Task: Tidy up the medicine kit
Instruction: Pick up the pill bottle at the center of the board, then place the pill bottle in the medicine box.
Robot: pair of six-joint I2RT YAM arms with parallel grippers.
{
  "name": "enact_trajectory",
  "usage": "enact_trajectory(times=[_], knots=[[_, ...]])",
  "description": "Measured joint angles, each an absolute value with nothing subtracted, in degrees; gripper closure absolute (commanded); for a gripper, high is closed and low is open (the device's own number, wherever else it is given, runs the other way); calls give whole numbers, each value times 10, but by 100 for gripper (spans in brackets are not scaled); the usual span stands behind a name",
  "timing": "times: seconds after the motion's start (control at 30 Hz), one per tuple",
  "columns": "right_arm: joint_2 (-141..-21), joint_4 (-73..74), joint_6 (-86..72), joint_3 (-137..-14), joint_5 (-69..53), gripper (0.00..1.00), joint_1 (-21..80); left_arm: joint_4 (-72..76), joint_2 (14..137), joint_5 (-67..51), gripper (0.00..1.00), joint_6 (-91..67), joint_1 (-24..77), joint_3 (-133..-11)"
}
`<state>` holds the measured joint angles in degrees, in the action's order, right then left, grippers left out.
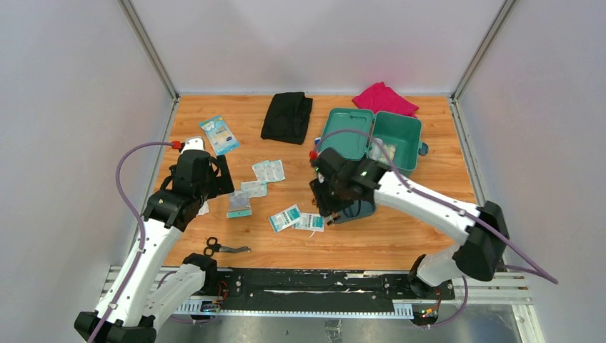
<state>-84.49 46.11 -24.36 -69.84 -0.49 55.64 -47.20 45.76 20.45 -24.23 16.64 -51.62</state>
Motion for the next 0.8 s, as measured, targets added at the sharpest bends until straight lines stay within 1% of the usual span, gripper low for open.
enact_trajectory(times=[0.07,0.17,0.27,0.3,0.37,0.47,0.57,0.67,0.8], knots=[[-812,468,-241,-728,7,74,526,-471,456,202,0,-242,166,-516],[-774,472,-236,-762,28,76,445,-468,451,197,0,-242,166,-515],[-763,471,-224,-795,44,78,312,-466,449,190,0,-242,166,-513],[-764,469,-224,-798,45,79,298,-466,449,190,0,-242,166,-513],[-776,467,-218,-809,50,80,233,-464,449,186,0,-242,166,-512],[-822,464,-213,-832,48,80,155,-463,448,184,0,-242,166,-510],[-878,449,-213,-844,41,81,107,-463,448,182,0,-240,166,-510],[-939,443,-212,-857,31,82,79,-463,448,180,0,-240,166,-510],[-1015,439,-212,-884,9,81,67,-463,448,180,0,-240,166,-510]])
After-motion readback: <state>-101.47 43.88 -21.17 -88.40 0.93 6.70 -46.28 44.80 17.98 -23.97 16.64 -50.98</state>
